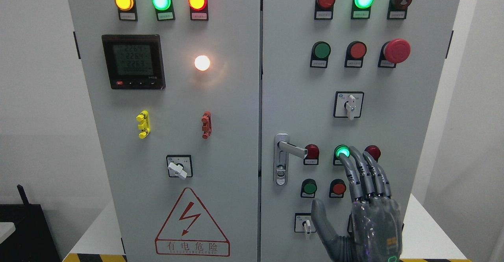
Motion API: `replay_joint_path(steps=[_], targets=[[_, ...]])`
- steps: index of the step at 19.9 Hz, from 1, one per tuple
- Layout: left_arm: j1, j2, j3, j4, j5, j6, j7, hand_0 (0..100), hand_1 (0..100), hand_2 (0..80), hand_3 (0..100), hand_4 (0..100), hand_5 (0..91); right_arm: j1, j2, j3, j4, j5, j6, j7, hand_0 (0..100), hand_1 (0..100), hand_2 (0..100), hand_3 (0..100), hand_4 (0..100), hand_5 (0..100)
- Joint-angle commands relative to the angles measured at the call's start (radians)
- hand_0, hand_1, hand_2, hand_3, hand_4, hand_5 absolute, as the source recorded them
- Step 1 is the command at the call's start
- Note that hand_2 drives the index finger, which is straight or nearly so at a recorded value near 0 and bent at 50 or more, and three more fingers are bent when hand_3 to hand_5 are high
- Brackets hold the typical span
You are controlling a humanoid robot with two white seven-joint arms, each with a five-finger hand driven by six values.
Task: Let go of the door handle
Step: 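Open the right hand fingers and pull back from the handle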
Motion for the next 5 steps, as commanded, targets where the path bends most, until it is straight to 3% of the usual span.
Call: replay_joint_path(steps=[1, 5], targets=[[0.0, 0.0, -0.012, -0.015, 0.0, 0.0, -0.001, 12, 39, 0.0, 0, 0, 0.0, 0.003, -0.002, -0.077, -0.009, -0.009, -0.003, 0.004, 47, 16, 3, 5, 0, 0], [0.0, 0.0, -0.012, -0.015, 0.0, 0.0, 0.001, 12, 39, 0.0, 0, 0, 0.0, 0.003, -0.002, -0.077, -0.009, -0.009, -0.001, 0.006, 45, 18, 9, 11, 6, 0]])
